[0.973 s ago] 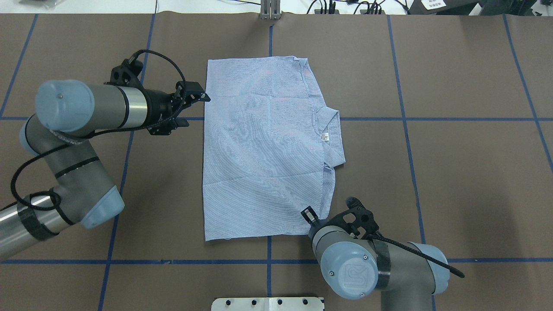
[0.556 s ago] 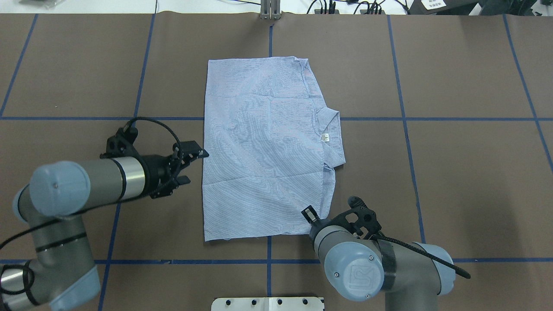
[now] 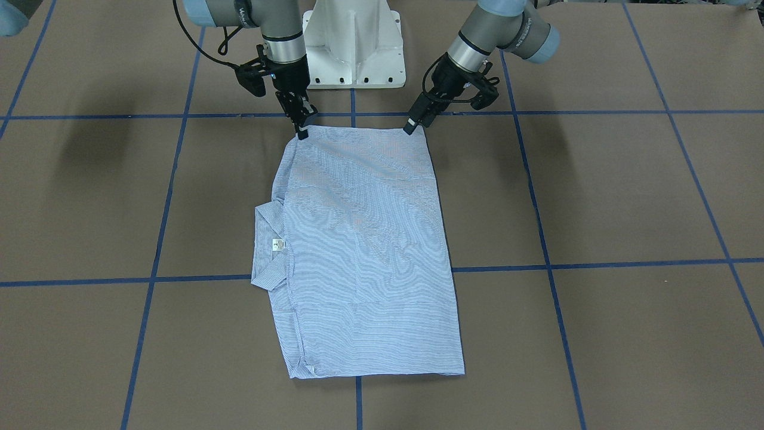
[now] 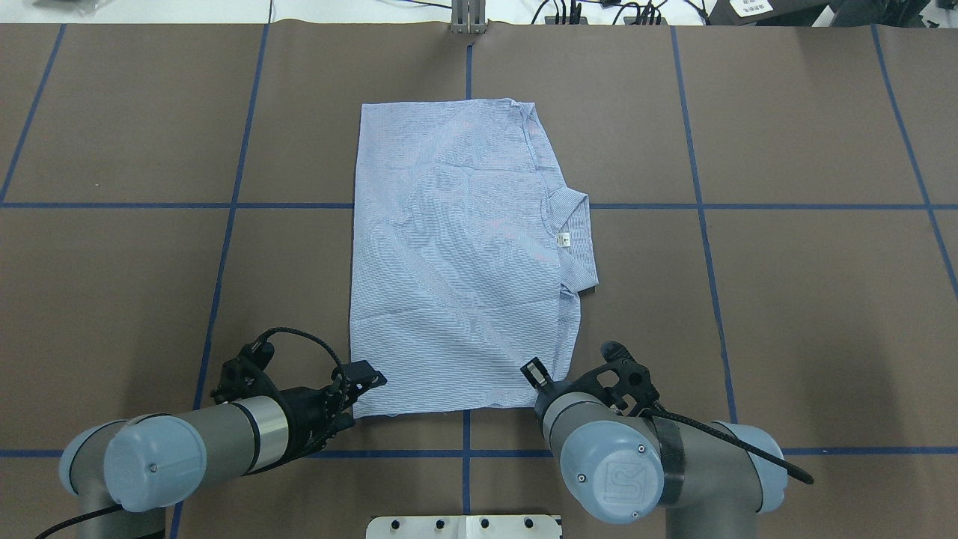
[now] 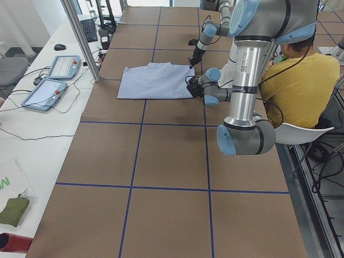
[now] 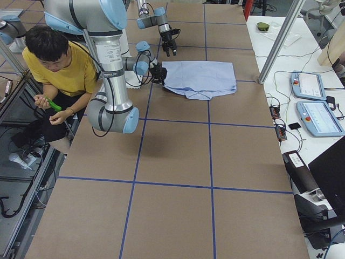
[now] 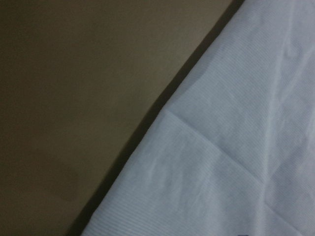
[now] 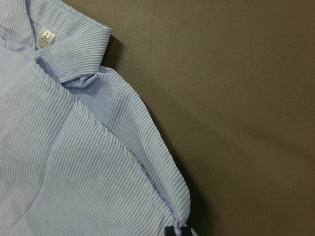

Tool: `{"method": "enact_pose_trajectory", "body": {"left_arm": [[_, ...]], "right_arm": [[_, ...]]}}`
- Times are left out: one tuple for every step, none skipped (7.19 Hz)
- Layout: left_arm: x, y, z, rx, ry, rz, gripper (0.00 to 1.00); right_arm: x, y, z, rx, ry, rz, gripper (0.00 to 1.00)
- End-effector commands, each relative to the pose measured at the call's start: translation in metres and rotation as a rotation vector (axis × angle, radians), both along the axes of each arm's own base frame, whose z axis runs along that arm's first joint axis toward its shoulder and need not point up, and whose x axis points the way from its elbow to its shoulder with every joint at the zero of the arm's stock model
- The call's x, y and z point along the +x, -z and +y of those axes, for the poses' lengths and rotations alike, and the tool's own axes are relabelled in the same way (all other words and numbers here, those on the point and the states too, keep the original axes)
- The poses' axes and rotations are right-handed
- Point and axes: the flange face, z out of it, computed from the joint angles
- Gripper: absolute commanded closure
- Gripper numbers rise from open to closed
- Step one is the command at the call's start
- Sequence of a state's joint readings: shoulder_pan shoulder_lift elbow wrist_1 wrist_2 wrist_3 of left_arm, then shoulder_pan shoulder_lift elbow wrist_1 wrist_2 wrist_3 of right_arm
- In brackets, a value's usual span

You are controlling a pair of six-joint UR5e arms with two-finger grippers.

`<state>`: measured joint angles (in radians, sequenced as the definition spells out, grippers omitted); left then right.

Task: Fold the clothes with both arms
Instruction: 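Lower the left gripper to the other near hem corner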

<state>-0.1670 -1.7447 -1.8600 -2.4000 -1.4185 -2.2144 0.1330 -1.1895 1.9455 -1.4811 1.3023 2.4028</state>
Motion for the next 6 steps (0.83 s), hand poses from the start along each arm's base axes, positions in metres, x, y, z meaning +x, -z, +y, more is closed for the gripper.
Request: {"method": "enact_pose_trajectory", "body": {"left_arm": [[0.0026, -0.0106, 0.0078, -0.002, 0.0, -0.021, 0.13], [0.0036, -0.0122, 0.01, -0.002, -0.003, -0.025, 0.14], [0.0051, -0.0144, 0.0122, -0.002, -0.006, -0.029, 0.18], [0.005, -0.0145, 0.0121, -0.01, -0.002, -0.027, 0.38], [0.004, -0.0136, 0.01, -0.024, 0.026, -0.019, 0.65], [0.0039, -0.0136, 0.0098, -0.025, 0.028, -0.018, 0.96]], "right_arm": [[-0.0013, -0.0008, 0.0005, 0.0, 0.001, 0.001, 1.0], [-0.0012, -0.0005, 0.0005, 0.001, 0.001, -0.001, 1.0], [-0.0006, 0.0016, 0.0006, 0.001, 0.001, -0.005, 1.0], [-0.0002, 0.0017, -0.0003, 0.001, 0.0, -0.005, 1.0], [-0.0002, 0.0017, -0.0003, 0.001, 0.0, -0.005, 1.0], [-0.0005, 0.0001, -0.0003, 0.001, 0.0, -0.002, 1.0]]}}
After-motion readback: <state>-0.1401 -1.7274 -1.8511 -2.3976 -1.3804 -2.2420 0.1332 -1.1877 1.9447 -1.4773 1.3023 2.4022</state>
